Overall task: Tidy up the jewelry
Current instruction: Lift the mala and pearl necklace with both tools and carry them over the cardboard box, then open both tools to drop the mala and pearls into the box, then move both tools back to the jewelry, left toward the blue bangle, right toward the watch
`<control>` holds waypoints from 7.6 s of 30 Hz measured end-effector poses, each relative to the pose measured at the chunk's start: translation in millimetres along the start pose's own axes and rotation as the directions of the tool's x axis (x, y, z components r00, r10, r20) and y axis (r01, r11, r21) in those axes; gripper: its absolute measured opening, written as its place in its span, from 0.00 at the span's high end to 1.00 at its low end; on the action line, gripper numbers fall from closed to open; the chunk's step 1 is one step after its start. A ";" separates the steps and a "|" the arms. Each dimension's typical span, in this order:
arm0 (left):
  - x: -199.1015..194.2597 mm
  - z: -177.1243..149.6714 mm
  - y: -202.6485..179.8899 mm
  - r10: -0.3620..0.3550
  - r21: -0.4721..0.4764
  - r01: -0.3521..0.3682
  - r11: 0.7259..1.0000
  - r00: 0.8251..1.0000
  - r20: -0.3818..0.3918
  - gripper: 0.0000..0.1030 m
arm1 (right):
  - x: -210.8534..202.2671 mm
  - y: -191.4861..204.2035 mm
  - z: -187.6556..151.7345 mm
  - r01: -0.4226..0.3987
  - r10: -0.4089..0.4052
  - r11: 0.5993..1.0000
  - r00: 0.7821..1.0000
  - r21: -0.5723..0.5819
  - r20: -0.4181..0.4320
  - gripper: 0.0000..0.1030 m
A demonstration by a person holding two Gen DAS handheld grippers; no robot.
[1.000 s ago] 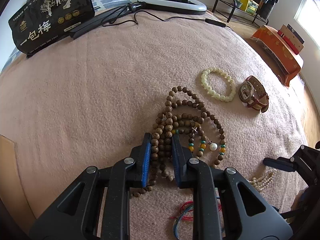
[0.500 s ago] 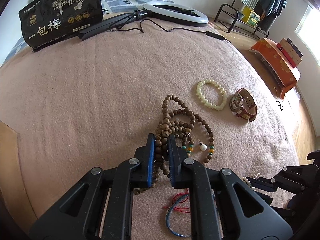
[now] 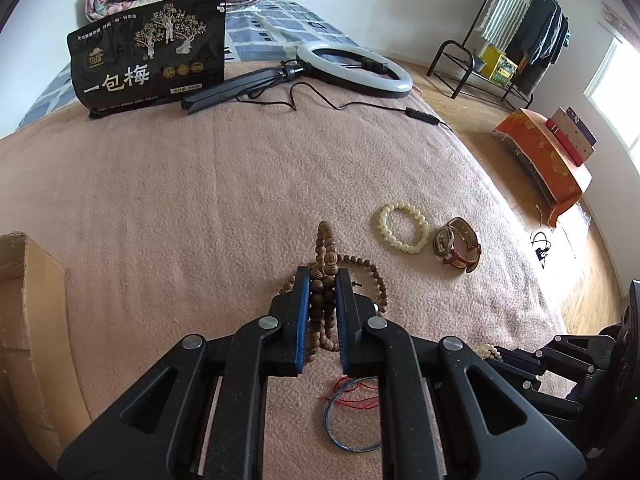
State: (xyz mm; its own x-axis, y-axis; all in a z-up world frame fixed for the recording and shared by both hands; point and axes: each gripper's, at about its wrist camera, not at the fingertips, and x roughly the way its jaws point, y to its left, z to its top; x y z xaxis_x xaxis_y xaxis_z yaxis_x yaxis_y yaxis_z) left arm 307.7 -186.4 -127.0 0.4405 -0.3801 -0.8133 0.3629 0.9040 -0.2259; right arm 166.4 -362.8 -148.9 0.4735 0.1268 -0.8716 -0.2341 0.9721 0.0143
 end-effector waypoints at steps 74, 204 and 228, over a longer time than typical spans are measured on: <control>-269.2 -93.3 196.6 0.161 -0.306 -0.061 0.950 0.936 0.312 0.90 | -55.3 244.1 168.4 -0.227 0.283 0.933 0.943 -0.280 0.175 0.95; 18.8 -109.7 -42.0 -0.014 0.132 0.026 0.991 0.996 -0.089 0.22 | 16.1 -69.0 62.2 0.017 -0.019 0.998 0.999 0.056 0.035 0.21; 34.9 -111.4 -42.5 0.047 0.182 -0.033 0.983 0.996 -0.072 0.24 | 59.4 -73.0 75.6 0.016 -0.015 0.999 0.999 0.039 -0.046 0.39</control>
State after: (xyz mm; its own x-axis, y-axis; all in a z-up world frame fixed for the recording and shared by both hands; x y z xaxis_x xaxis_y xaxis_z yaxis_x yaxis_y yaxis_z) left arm 216.1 -216.4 -205.6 0.3966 -0.3224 -0.8595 0.4918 0.8652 -0.0976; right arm 275.9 -411.3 -164.6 0.4376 0.1036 -0.8932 -0.1931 0.9810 0.0191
